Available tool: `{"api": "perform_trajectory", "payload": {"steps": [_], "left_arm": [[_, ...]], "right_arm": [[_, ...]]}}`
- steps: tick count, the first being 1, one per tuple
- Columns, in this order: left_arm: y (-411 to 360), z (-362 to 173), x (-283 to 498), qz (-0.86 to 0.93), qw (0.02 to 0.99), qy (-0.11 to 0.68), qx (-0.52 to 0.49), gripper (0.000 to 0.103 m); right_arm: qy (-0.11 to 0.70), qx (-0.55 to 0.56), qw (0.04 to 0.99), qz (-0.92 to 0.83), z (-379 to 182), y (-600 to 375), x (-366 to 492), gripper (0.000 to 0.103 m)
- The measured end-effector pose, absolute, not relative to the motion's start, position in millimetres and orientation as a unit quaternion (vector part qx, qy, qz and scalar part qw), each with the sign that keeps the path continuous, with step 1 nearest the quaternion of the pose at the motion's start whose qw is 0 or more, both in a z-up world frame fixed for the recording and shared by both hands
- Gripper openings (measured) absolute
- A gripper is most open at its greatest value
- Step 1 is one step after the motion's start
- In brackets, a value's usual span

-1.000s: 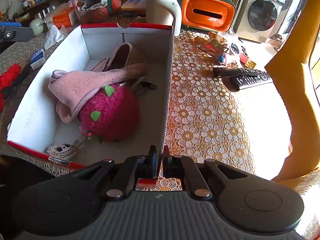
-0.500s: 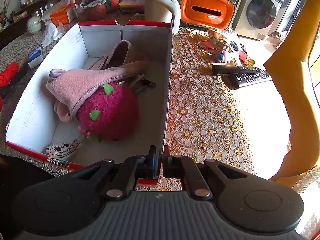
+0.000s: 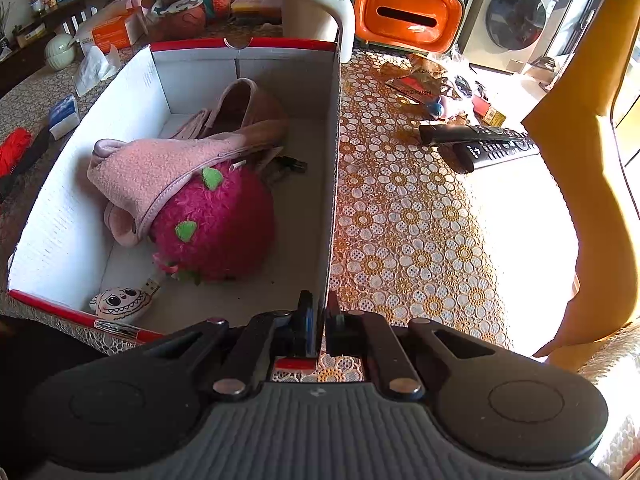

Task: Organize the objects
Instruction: 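Close the left tool on the red cloth and lift it, then carry the red cloth into the shoebox and lower it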

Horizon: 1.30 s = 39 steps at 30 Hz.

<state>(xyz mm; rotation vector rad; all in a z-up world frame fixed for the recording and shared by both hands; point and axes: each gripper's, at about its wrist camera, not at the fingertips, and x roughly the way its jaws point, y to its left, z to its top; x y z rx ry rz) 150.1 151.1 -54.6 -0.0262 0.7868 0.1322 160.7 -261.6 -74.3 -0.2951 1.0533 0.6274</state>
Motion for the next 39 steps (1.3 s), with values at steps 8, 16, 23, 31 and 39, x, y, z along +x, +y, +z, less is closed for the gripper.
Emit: {"api": "perform_trajectory", "payload": {"steps": [8, 16, 23, 31, 39], "left_arm": [[163.5, -92.9, 171.9, 0.104, 0.902, 0.419, -0.016, 0.097], [167.0, -109.6, 186.4, 0.118, 0.892, 0.435, -0.008, 0.074], [169.3, -111.1, 185.9, 0.113, 0.893, 0.436, -0.018, 0.041], [169.8, -89.3, 173.8, 0.103, 0.898, 0.426, -0.021, 0.03], [157.1, -46.6, 151.0, 0.067, 0.911, 0.406, -0.025, 0.03]], "right_arm": [[0.495, -0.139, 0.807, 0.291, -75.9, -260.5, 161.1, 0.006], [0.496, -0.141, 0.806, 0.291, -77.5, -259.7, 161.4, 0.006], [0.496, -0.142, 0.805, 0.292, -77.9, -259.6, 161.7, 0.006], [0.493, -0.143, 0.807, 0.292, -78.3, -259.4, 161.6, 0.006], [0.491, -0.144, 0.806, 0.296, -77.4, -259.6, 161.5, 0.006]]}}
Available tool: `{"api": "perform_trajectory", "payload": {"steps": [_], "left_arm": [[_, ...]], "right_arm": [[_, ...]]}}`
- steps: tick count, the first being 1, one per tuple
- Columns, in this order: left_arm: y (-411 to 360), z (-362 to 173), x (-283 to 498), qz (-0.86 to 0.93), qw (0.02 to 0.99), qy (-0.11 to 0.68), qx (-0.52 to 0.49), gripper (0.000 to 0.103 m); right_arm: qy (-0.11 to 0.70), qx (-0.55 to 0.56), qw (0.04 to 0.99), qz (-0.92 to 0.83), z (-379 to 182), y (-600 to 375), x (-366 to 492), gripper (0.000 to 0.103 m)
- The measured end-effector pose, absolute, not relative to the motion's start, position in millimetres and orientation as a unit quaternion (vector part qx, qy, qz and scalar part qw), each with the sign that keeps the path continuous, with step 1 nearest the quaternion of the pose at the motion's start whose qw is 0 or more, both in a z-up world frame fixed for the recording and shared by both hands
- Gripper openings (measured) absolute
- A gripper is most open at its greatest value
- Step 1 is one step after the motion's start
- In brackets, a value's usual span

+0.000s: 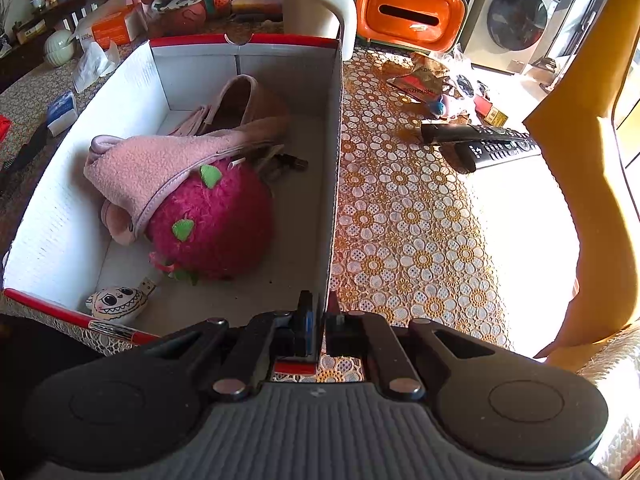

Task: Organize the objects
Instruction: 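Carry the red cloth into the shoebox and lower it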

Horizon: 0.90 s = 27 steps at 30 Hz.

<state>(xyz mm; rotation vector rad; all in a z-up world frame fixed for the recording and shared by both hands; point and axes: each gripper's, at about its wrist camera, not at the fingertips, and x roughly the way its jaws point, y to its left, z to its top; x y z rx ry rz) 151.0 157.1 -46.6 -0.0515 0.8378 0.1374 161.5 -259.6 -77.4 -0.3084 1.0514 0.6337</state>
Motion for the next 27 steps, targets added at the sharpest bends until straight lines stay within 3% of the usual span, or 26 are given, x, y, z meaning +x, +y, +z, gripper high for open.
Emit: {"api": "perform_trajectory", "payload": {"steps": [16, 27], "left_arm": [[43.0, 32.2, 133.5, -0.1, 0.938, 0.331, 0.031, 0.03], [-38.6, 37.4, 146.3, -0.184, 0.926, 0.323, 0.064, 0.03]], "right_arm": [[0.488, -0.145, 0.808, 0.296, -77.0, -259.0, 160.1, 0.006], [0.484, -0.148, 0.809, 0.3, -77.3, -259.0, 159.6, 0.006]]}}
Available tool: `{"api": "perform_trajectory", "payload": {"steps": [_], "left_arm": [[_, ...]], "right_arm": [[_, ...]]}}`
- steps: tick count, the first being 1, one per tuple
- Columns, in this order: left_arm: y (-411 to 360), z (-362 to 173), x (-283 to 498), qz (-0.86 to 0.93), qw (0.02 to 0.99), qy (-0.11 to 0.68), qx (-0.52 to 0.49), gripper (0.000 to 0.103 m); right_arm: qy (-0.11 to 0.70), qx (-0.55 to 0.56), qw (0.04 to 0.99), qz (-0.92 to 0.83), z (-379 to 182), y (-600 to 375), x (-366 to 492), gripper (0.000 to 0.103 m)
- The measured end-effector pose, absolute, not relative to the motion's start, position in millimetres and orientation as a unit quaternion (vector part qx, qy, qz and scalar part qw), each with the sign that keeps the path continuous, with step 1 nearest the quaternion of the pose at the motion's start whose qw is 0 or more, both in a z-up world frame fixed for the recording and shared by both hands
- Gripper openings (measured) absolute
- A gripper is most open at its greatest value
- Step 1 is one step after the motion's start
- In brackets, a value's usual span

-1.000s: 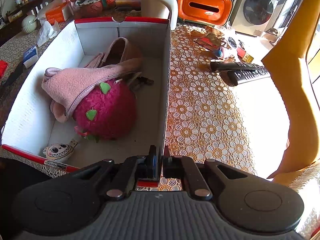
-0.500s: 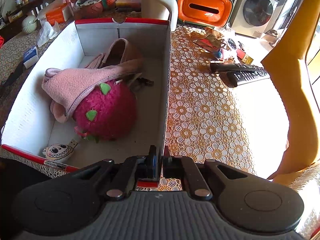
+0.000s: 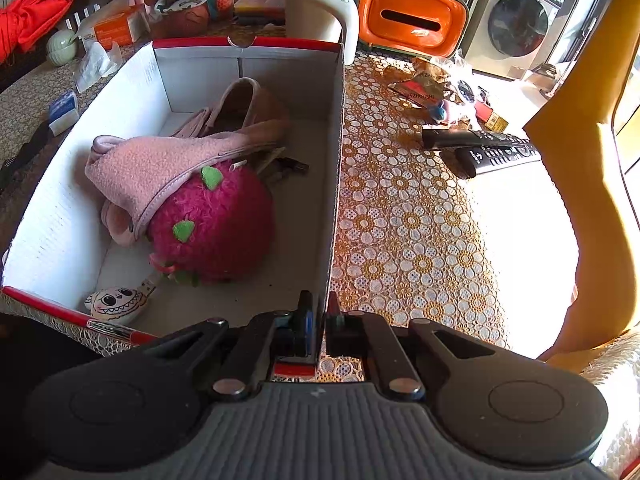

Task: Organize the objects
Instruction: 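Carry the red cloth into the shoebox and lower it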

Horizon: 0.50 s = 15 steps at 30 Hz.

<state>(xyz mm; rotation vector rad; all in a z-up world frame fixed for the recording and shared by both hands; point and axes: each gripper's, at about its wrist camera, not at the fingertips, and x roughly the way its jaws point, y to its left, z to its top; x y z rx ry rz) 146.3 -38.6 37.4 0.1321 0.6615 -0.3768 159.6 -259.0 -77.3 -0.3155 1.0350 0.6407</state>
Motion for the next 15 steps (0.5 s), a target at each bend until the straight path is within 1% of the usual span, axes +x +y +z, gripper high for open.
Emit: {"api": "perform_trajectory", "payload": {"steps": [7, 15], "left_arm": [[-84.1, 27.6, 169.2, -0.215, 0.912, 0.34, 0.078, 0.03], [-136.6, 11.1, 187.2, -0.239, 0.898, 0.347, 0.127, 0.03]], "right_arm": [[0.482, -0.144, 0.809, 0.303, -77.1, -259.6, 159.8, 0.006], [0.48, -0.142, 0.81, 0.306, -77.2, -260.4, 159.9, 0.006]]}}
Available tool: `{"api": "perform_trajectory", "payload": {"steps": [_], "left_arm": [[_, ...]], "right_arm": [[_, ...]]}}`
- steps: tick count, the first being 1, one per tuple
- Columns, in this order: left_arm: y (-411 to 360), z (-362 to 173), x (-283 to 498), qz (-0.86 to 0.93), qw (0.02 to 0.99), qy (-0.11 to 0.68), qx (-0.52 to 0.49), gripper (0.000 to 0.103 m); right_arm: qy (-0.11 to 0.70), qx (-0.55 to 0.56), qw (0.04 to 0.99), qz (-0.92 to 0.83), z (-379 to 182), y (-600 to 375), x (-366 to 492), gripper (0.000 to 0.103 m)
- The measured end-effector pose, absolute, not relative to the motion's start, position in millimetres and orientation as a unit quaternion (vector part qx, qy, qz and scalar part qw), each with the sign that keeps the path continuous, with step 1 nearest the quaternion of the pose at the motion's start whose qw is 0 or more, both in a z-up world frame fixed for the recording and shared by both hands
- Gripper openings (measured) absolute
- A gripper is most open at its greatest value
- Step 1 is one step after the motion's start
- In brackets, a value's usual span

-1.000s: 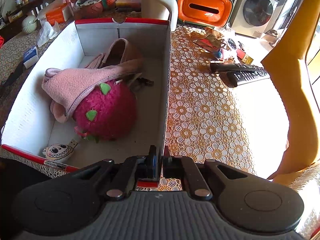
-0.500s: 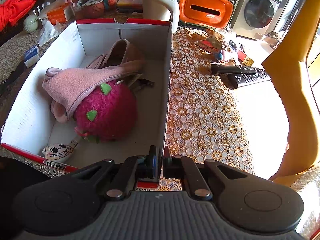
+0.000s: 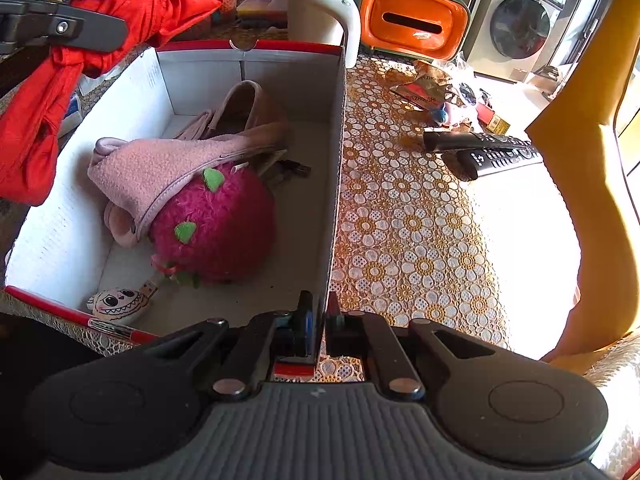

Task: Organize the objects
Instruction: 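Carry the red cloth into the shoebox and lower it, then open the left tool and withdraw it toward the black item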

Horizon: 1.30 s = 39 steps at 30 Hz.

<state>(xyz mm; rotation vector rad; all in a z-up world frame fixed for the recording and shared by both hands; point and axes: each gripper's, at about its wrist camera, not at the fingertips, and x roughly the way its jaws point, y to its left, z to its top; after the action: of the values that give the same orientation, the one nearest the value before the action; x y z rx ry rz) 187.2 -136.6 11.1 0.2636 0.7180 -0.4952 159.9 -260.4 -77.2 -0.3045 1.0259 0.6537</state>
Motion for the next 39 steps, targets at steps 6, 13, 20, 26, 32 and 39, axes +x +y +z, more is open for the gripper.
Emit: {"api": "perform_trajectory", "payload": {"steps": [6, 13, 20, 26, 32, 39], "left_arm": [[-160.0, -10.8, 211.6, -0.234, 0.884, 0.374, 0.154, 0.03], [-162.5, -42.9, 239.3, -0.212, 0.869, 0.42, 0.153, 0.031], [-157.9, -65.3, 252.0, -0.193, 0.86, 0.448, 0.149, 0.032], [-163.0, -82.8, 255.9, -0.18, 0.849, 0.464, 0.175, 0.033], [-164.1, -93.6, 258.5, -0.169, 0.841, 0.479, 0.188, 0.037], [-160.1, -93.3, 257.4, -0.152, 0.845, 0.476, 0.191, 0.059]], "right_arm": [[0.48, -0.128, 0.811, 0.308, -75.5, -263.3, 163.5, 0.006], [0.481, -0.124, 0.81, 0.312, -74.8, -264.3, 164.7, 0.006], [0.482, -0.121, 0.809, 0.315, -75.3, -265.2, 166.2, 0.006], [0.482, -0.122, 0.808, 0.315, -75.9, -264.5, 165.5, 0.006], [0.484, -0.124, 0.807, 0.315, -78.0, -264.3, 164.3, 0.006], [0.486, -0.124, 0.806, 0.313, -78.9, -265.2, 163.9, 0.006]]}}
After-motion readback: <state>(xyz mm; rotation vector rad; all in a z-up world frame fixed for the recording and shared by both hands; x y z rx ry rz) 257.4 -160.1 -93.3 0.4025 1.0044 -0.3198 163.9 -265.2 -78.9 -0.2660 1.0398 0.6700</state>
